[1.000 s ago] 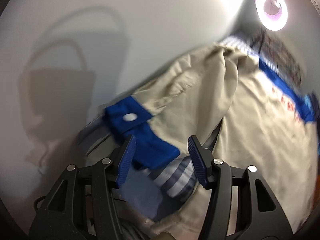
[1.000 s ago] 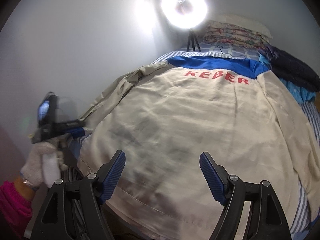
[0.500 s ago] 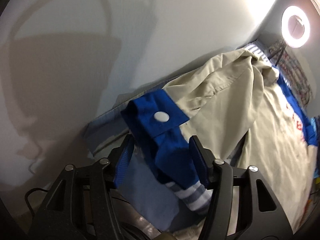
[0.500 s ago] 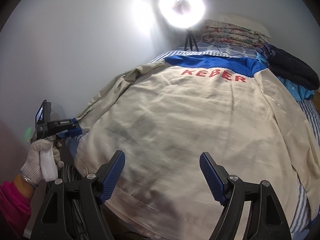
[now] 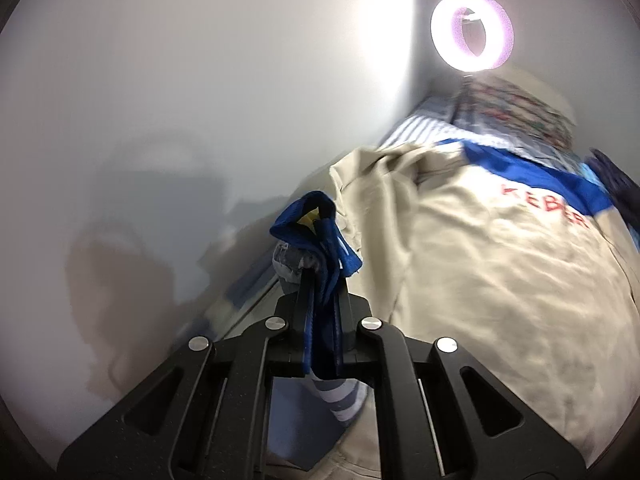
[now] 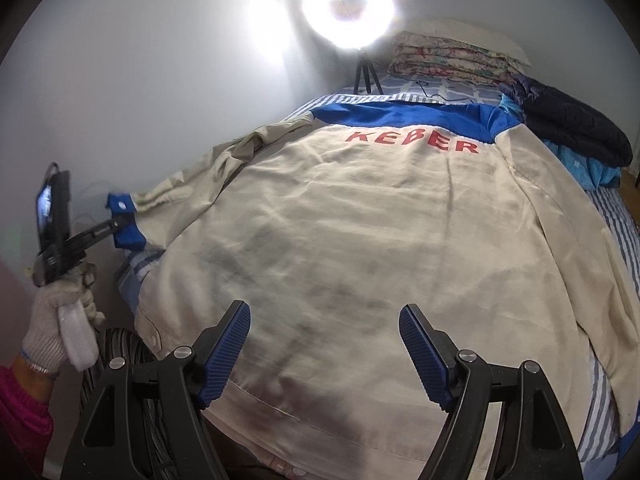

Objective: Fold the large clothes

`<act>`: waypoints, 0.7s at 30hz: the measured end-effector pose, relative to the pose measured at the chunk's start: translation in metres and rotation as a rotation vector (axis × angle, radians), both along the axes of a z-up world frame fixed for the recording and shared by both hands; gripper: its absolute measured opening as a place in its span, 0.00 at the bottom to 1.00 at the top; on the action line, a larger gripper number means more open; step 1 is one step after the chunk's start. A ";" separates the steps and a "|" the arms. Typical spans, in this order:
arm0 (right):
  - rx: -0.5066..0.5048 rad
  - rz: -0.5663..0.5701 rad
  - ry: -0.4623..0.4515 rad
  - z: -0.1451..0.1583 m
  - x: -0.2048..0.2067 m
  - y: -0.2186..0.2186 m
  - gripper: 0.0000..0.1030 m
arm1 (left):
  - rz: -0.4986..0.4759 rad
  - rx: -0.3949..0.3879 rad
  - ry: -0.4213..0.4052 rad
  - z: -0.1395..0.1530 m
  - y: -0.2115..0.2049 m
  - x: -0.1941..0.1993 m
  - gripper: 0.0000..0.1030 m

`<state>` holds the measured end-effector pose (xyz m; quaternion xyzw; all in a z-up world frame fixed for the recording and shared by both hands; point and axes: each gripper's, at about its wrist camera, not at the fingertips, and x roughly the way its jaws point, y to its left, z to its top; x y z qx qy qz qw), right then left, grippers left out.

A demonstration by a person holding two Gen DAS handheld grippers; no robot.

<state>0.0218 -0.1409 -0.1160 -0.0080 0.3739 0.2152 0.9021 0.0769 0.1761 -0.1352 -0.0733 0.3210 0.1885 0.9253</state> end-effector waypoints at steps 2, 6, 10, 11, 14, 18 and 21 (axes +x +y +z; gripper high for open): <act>0.017 -0.004 0.009 0.000 0.002 -0.002 0.77 | -0.050 0.045 -0.019 0.011 -0.013 -0.001 0.05; 0.031 -0.014 0.014 0.001 0.005 -0.005 0.77 | -0.130 0.112 -0.025 0.021 -0.031 -0.006 0.05; 0.036 -0.019 0.015 0.002 0.005 -0.005 0.77 | -0.090 0.028 -0.008 0.017 -0.007 0.000 0.05; 0.036 -0.019 0.013 0.002 0.004 -0.004 0.77 | -0.087 0.010 0.002 0.014 -0.001 -0.002 0.05; 0.033 -0.010 0.012 0.001 0.001 -0.003 0.77 | -0.109 0.025 0.036 0.005 0.004 -0.004 0.05; 0.023 0.002 0.021 -0.002 0.001 0.001 0.77 | -0.113 0.009 0.059 -0.007 0.014 -0.001 0.10; 0.031 0.007 0.021 -0.003 -0.001 0.003 0.77 | -0.102 0.018 0.073 -0.011 0.019 0.006 0.18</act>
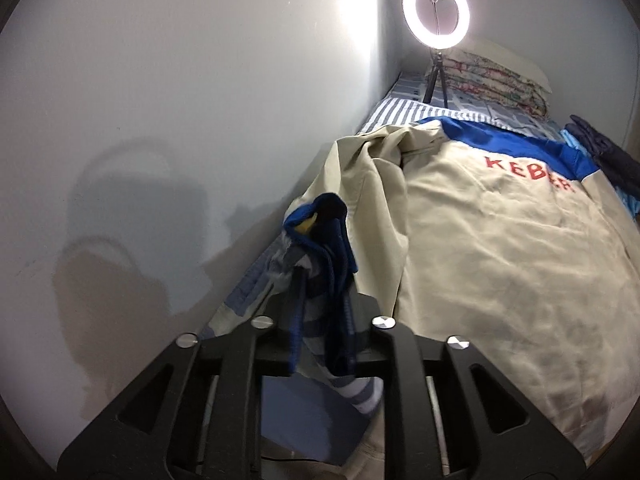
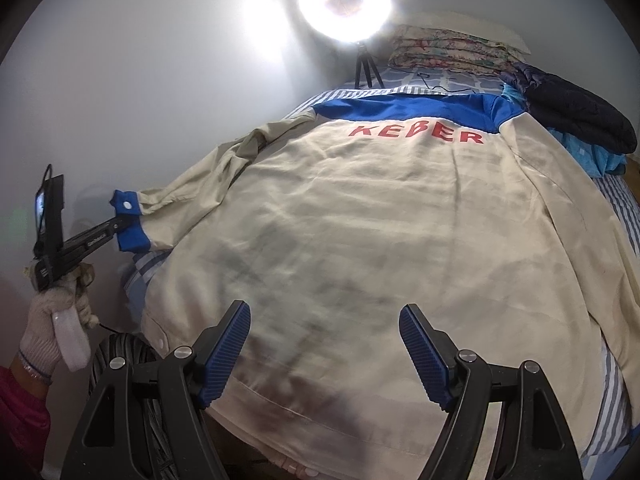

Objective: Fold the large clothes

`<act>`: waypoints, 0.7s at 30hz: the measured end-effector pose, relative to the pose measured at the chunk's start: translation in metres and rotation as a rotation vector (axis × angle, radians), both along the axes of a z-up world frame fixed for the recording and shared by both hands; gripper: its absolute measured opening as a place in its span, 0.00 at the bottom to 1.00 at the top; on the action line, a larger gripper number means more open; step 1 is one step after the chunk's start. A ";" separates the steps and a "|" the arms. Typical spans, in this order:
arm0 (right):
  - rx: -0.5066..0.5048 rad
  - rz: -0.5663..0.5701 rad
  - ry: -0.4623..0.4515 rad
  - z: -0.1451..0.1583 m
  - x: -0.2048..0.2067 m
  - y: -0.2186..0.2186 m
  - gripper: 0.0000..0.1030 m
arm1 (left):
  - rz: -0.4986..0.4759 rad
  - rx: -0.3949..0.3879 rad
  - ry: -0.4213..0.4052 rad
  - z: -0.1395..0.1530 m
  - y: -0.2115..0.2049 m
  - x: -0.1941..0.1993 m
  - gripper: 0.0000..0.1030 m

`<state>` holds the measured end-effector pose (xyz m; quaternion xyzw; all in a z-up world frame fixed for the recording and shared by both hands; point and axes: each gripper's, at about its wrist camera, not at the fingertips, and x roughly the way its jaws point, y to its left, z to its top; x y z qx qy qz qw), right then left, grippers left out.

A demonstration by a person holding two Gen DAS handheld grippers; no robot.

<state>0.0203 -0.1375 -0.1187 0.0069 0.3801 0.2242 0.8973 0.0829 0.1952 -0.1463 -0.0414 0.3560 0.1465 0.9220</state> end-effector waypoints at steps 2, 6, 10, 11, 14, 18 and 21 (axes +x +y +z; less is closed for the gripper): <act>-0.004 0.004 -0.004 0.000 -0.003 0.002 0.77 | 0.002 0.010 0.015 -0.003 0.005 0.004 0.18; -0.012 0.004 -0.005 -0.003 -0.005 0.001 0.77 | 0.027 0.010 0.031 -0.006 0.014 0.013 0.18; -0.002 -0.005 0.007 -0.005 -0.004 -0.003 0.77 | 0.039 0.009 0.043 -0.007 0.019 0.011 0.17; 0.000 -0.008 0.009 -0.005 -0.004 -0.004 0.77 | 0.047 -0.010 0.042 -0.007 0.021 0.007 0.20; 0.007 -0.012 0.011 -0.006 -0.004 -0.007 0.77 | 0.067 -0.047 0.056 -0.012 0.027 -0.004 0.52; 0.011 -0.007 0.024 -0.010 -0.002 -0.006 0.77 | 0.147 -0.078 0.096 -0.029 0.039 -0.014 0.52; 0.004 0.003 0.030 -0.013 -0.003 -0.001 0.77 | 0.181 -0.099 0.126 -0.045 0.047 -0.012 0.52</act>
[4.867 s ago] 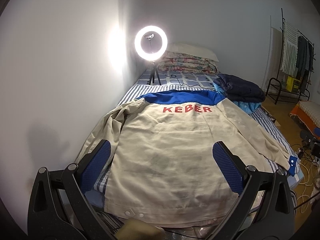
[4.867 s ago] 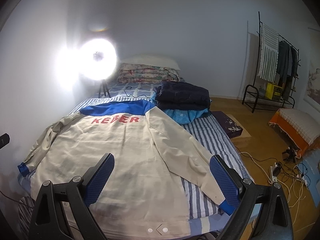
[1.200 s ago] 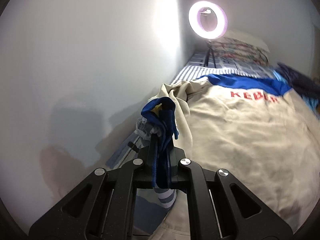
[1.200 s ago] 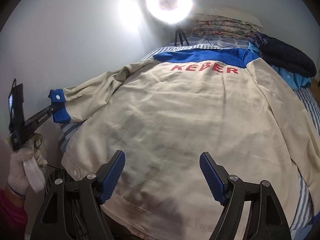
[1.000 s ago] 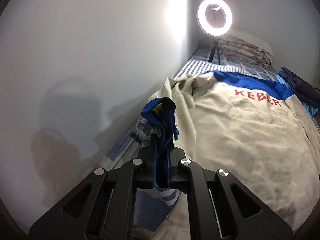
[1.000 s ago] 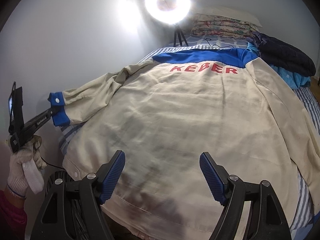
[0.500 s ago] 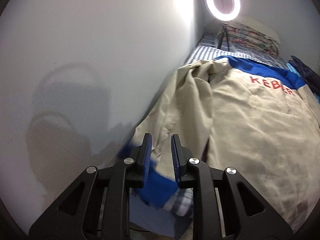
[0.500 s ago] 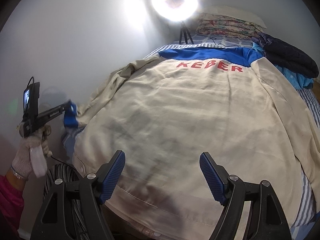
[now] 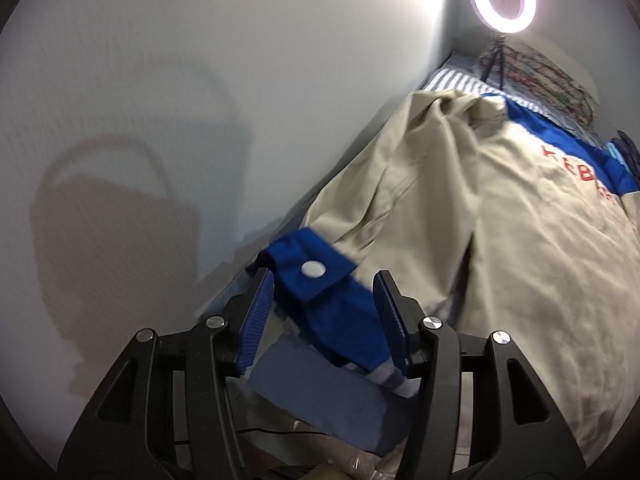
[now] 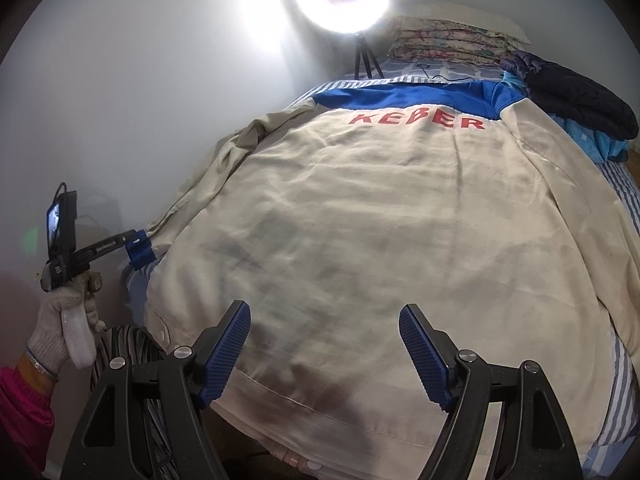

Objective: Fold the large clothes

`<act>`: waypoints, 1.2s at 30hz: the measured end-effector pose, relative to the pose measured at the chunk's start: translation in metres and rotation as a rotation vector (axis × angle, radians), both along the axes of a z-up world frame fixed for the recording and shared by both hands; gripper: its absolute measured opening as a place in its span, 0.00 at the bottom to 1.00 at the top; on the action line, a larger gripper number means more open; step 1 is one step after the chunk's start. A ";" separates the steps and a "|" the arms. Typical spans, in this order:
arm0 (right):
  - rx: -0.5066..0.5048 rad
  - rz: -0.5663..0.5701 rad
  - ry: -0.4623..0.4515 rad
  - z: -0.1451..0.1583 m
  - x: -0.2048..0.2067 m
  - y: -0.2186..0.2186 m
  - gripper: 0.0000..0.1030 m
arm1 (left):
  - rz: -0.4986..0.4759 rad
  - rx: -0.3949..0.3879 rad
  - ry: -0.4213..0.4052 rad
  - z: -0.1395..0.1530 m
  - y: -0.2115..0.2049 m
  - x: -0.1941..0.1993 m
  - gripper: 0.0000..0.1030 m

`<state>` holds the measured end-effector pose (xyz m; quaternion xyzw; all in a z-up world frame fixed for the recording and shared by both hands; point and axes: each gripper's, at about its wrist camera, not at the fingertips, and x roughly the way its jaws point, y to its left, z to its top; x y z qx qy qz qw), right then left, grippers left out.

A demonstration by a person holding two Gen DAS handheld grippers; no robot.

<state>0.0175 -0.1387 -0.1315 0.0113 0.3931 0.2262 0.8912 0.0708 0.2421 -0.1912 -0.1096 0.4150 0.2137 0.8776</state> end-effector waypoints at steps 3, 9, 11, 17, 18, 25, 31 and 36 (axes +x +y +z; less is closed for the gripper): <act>-0.011 0.006 -0.007 0.000 -0.003 0.003 0.77 | 0.004 -0.001 0.025 -0.011 0.001 0.011 0.52; -0.019 -0.012 -0.012 0.001 -0.004 -0.002 0.77 | -0.032 0.074 -0.015 -0.003 -0.008 0.020 0.00; -0.017 -0.023 -0.008 0.001 -0.003 -0.006 0.77 | -0.071 0.120 -0.046 0.008 -0.019 0.019 0.00; -0.007 -0.042 0.008 -0.003 0.001 -0.014 0.77 | -0.186 0.116 -0.182 0.055 -0.053 0.001 0.00; -0.001 -0.044 0.011 -0.004 0.002 -0.015 0.77 | -0.212 0.117 -0.205 0.063 -0.061 -0.002 0.00; 0.021 -0.051 0.006 -0.001 0.010 -0.017 0.77 | -0.494 0.131 -0.270 0.096 -0.142 -0.020 0.00; 0.062 -0.049 0.013 0.004 0.029 -0.023 0.77 | -0.653 0.097 -0.210 0.084 -0.189 -0.036 0.00; 0.137 -0.022 0.030 0.011 0.056 -0.026 0.77 | -0.772 0.130 -0.154 0.071 -0.213 -0.060 0.00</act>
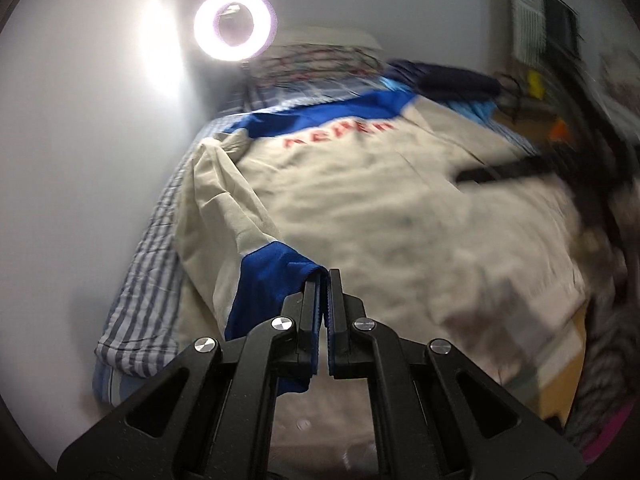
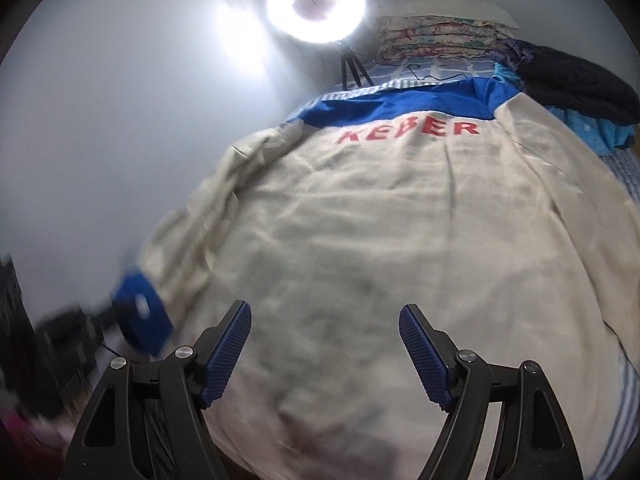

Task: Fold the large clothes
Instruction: 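Carry the held cuff with the left tool across the jacket back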

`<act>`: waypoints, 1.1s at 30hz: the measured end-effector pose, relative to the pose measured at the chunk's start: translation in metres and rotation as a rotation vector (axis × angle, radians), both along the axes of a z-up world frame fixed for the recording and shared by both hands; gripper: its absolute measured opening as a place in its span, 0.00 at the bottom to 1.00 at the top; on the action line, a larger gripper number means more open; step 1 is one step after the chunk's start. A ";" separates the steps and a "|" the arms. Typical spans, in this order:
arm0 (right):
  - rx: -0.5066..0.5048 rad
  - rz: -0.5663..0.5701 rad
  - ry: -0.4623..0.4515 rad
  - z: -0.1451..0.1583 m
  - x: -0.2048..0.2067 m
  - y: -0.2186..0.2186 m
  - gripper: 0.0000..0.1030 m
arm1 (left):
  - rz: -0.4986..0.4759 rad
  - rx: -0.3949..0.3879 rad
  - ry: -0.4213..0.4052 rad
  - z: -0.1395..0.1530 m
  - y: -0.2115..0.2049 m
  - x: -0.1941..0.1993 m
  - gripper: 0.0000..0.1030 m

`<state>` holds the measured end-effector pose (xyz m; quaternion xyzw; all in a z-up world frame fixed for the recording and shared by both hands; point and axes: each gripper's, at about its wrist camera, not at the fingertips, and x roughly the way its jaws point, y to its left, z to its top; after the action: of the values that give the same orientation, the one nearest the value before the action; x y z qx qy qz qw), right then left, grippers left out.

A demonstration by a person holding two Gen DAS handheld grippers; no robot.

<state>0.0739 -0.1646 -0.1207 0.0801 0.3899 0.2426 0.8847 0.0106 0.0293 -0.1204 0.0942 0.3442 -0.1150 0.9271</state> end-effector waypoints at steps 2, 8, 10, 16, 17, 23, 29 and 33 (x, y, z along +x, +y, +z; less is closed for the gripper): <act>0.022 0.013 0.038 -0.001 0.016 0.005 0.72 | -0.038 0.015 0.019 -0.008 -0.006 -0.010 0.00; 0.124 0.114 0.081 0.001 0.065 0.046 0.73 | -0.100 0.010 0.103 -0.022 -0.013 -0.028 0.00; 0.112 0.134 0.099 -0.004 0.081 0.063 0.74 | -0.090 -0.036 0.110 -0.017 -0.004 -0.036 0.01; 0.088 0.164 0.246 -0.043 0.125 0.103 0.75 | 0.052 -0.183 0.130 -0.006 0.046 -0.032 0.02; 0.096 0.169 0.266 -0.048 0.128 0.107 0.74 | 0.093 -0.202 0.144 -0.009 0.057 -0.027 0.02; 0.084 0.157 0.379 -0.083 0.132 0.122 0.72 | 0.208 -0.498 0.340 -0.050 0.110 0.019 0.36; 0.144 0.236 0.427 -0.090 0.103 0.114 0.62 | 0.240 -0.502 0.372 -0.075 0.109 0.043 0.33; 0.144 0.286 0.475 -0.098 0.088 0.114 0.29 | 0.251 -0.441 0.389 -0.086 0.105 0.053 0.00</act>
<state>0.1623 -0.0505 -0.2189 0.1415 0.5752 0.3667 0.7174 0.0633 0.1342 -0.2060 -0.1761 0.4907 -0.0876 0.8489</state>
